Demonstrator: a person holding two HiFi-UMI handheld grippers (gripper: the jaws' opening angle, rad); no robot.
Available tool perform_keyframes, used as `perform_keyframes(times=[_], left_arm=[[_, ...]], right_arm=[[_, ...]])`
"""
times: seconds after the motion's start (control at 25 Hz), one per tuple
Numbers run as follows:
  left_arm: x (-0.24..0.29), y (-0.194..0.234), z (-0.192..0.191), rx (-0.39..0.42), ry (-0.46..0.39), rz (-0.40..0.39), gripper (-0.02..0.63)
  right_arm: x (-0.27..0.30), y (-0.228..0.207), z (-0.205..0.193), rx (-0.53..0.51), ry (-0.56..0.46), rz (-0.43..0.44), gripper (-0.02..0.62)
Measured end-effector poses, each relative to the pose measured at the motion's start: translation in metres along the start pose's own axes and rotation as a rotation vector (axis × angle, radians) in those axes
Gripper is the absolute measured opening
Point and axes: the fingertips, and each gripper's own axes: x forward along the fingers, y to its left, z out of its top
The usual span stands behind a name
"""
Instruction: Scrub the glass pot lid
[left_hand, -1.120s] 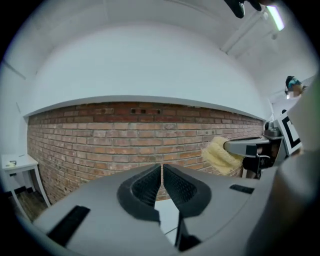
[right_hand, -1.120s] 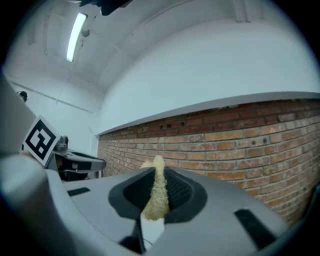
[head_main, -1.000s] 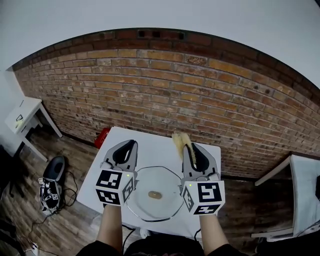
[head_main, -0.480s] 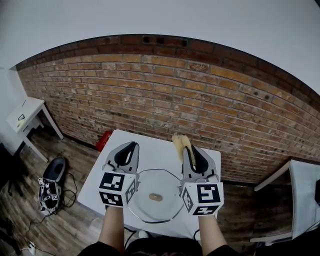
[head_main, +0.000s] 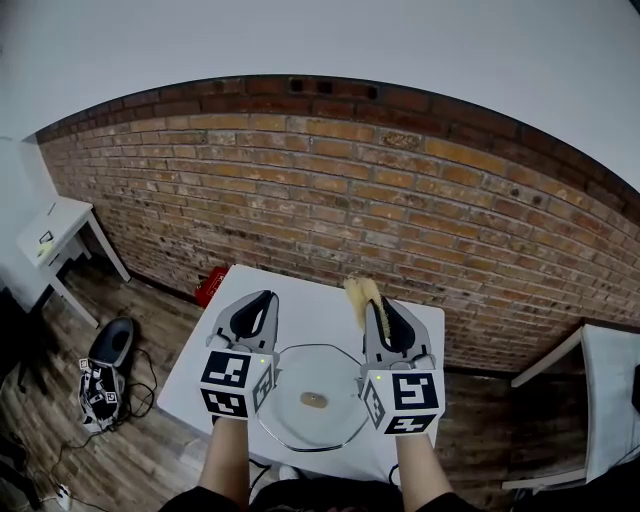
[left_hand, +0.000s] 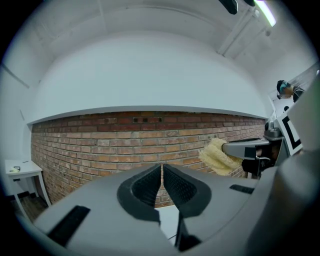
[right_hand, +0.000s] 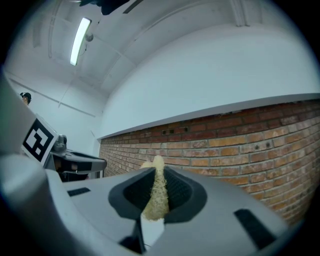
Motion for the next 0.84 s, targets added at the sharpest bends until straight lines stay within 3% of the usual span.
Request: perform_keyframes(times=[0.84], left_arm=[[0.0098,0.0021,-0.0011,0.004,0.003,0.005,0.025]], right_arm=[[0.0059,-0.0059,-0.0078,-0.003,0.024,0.001,0.055]])
